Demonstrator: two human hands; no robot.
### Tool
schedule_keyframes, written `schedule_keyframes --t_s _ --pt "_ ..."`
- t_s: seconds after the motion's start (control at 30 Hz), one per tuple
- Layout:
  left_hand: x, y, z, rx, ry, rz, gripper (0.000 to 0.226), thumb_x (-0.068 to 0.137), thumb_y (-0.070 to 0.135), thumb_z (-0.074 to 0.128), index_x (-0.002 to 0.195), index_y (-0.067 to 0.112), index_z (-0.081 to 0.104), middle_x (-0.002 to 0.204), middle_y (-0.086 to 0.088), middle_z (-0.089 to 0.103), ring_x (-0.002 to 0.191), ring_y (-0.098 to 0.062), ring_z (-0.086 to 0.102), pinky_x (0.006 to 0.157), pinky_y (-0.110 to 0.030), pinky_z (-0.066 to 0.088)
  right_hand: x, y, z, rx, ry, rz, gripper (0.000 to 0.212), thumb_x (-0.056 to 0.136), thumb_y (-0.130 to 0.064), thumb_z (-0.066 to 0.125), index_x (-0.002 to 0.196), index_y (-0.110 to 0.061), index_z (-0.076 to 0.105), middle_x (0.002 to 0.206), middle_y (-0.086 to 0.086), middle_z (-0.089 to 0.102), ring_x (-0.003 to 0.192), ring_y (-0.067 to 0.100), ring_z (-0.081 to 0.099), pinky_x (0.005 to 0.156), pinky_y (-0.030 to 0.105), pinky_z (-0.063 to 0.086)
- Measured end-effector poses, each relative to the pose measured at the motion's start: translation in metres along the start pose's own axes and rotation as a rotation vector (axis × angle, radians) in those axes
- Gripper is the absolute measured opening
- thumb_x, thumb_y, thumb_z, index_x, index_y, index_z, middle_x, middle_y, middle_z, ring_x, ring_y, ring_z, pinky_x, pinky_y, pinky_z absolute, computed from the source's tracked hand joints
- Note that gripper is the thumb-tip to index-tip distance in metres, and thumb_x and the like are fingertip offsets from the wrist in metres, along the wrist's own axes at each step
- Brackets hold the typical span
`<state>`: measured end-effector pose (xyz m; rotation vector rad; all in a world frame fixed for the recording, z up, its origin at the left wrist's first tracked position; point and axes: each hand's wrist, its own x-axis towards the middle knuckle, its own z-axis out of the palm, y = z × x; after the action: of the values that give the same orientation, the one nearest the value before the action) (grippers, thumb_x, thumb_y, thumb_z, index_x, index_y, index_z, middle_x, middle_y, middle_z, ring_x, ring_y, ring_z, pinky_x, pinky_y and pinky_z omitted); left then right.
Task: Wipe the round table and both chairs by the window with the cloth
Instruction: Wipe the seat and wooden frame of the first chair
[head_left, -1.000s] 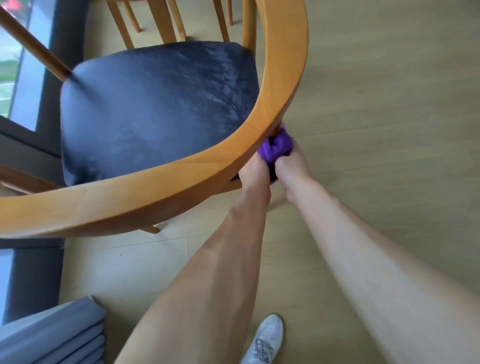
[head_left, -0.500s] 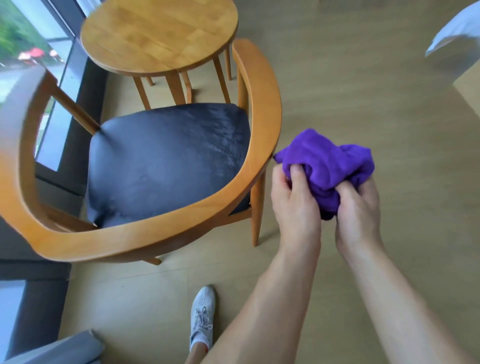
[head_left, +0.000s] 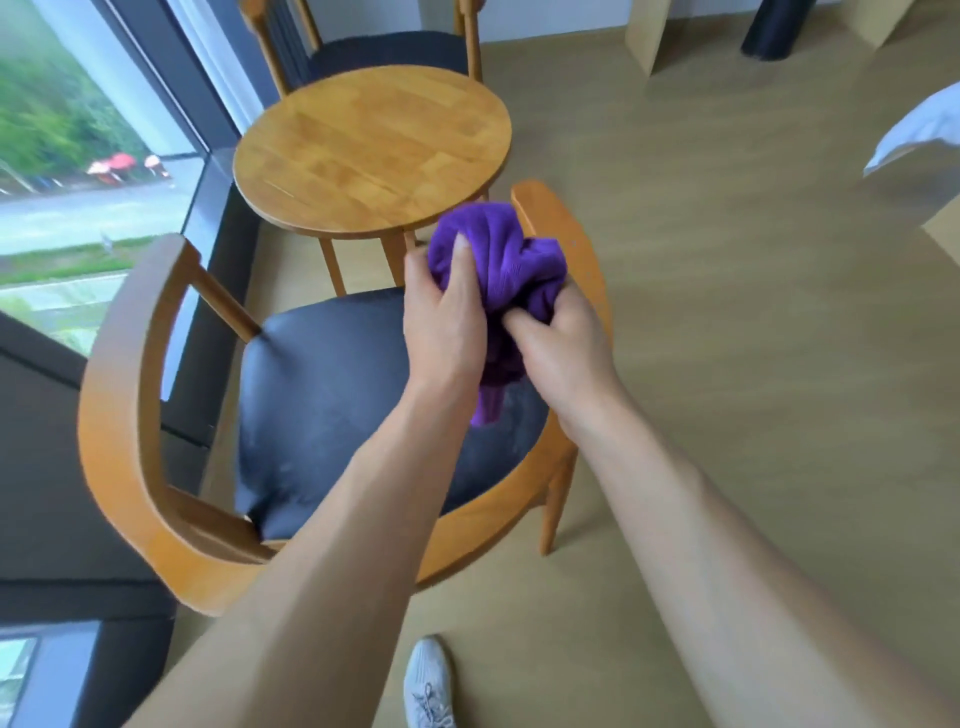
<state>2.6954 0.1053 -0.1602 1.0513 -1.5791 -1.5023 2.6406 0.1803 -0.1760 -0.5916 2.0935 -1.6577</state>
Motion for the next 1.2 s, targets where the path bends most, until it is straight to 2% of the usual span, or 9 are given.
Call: schedule_keyframes --t_s 0.23,0.3,0.4,0.57,0.7,0.77,0.93,1.07,1.2 --pt "0.074 -0.095 -0.011 0.323 -0.049 -0.135 0.024 0.098 0.037 0.049 0.102 0.014 0.055 0.092 0.003 0.062 0.093 -0.023 0.058 0.079 -0.031 0.038 0.029 0.043 0.041 -0.121 -0.124 0.482 0.054 0.08 -0.02 0.063 0.132 -0.02 0.047 0.123 0.01 0.061 0.107 0.032 0.064 0.082 0.045 0.06" --pt "0.099 -0.125 -0.007 0.392 -0.097 -0.101 0.034 0.097 0.041 0.051 0.123 0.018 0.052 0.119 -0.006 0.057 0.108 -0.026 0.057 0.089 -0.033 0.042 0.039 0.048 0.038 -0.537 -0.085 0.275 0.06 0.087 -0.024 0.06 0.143 -0.026 0.038 0.135 0.004 0.057 0.12 0.027 0.057 0.098 0.036 0.05" --pt "0.13 -0.18 0.001 0.664 -0.294 -0.007 0.053 0.095 0.044 0.054 0.142 0.024 0.042 0.147 -0.01 0.037 0.129 -0.032 0.046 0.104 -0.044 0.043 0.068 0.045 0.023 -0.86 0.117 -0.197 0.052 0.088 -0.015 0.058 0.138 -0.022 0.047 0.138 0.0 0.052 0.126 0.023 0.05 0.098 0.03 0.041" --pt "0.136 -0.245 0.027 1.17 -0.57 0.118 0.078 0.087 0.073 0.043 0.154 0.039 0.022 0.167 -0.009 -0.001 0.152 -0.035 0.001 0.12 -0.057 0.014 0.112 0.055 0.029 -0.927 0.002 -0.307 0.043 0.088 -0.004 0.05 0.13 -0.014 0.056 0.137 0.001 0.054 0.121 0.023 0.055 0.1 0.032 0.044" --pt "0.112 -0.264 0.031 1.16 -0.508 0.326 0.079 0.09 0.061 0.039 0.157 0.025 0.016 0.166 -0.016 0.009 0.152 -0.04 0.007 0.118 -0.057 0.019 0.129 0.093 0.084 -0.884 -0.168 0.033 0.033 0.094 -0.014 0.047 0.126 -0.013 0.056 0.133 0.007 0.056 0.122 0.028 0.053 0.097 0.035 0.043" --pt "0.115 -0.266 0.023 1.136 -0.55 0.43 0.074 0.091 0.053 0.05 0.154 0.018 0.03 0.16 -0.016 0.027 0.146 -0.042 0.023 0.114 -0.055 0.028 0.136 0.119 0.101 -0.835 -0.17 0.293 0.036 0.098 -0.026 0.043 0.13 -0.011 0.051 0.136 0.012 0.052 0.126 0.032 0.05 0.099 0.037 0.04" --pt "0.197 -0.25 -0.005 1.207 -0.802 0.941 0.036 0.08 0.026 0.061 0.115 0.02 0.062 0.13 -0.01 0.055 0.107 -0.037 0.052 0.074 -0.044 0.052 0.133 0.175 0.104 -0.725 -0.088 0.601 0.063 0.101 -0.047 0.029 0.151 -0.008 0.026 0.156 0.016 0.03 0.141 0.032 0.034 0.114 0.041 0.026" --pt "0.252 -0.246 -0.006 1.248 -0.535 0.601 0.037 0.085 0.017 0.054 0.121 0.022 0.05 0.137 -0.009 0.042 0.112 -0.038 0.044 0.067 -0.046 0.053 0.135 0.188 0.1 -0.638 -0.075 0.747 0.069 0.1 -0.055 0.019 0.156 -0.016 0.008 0.163 0.007 0.016 0.147 0.031 0.023 0.117 0.043 0.02" --pt "0.224 -0.24 0.054 1.144 -0.343 0.207 0.052 0.083 0.025 0.058 0.134 0.029 0.046 0.139 -0.012 0.039 0.119 -0.041 0.039 0.081 -0.05 0.053 0.141 0.188 0.093 -0.367 0.031 0.823 0.07 0.097 -0.062 0.017 0.156 -0.026 0.005 0.162 0.005 0.02 0.146 0.033 0.025 0.117 0.049 0.018"
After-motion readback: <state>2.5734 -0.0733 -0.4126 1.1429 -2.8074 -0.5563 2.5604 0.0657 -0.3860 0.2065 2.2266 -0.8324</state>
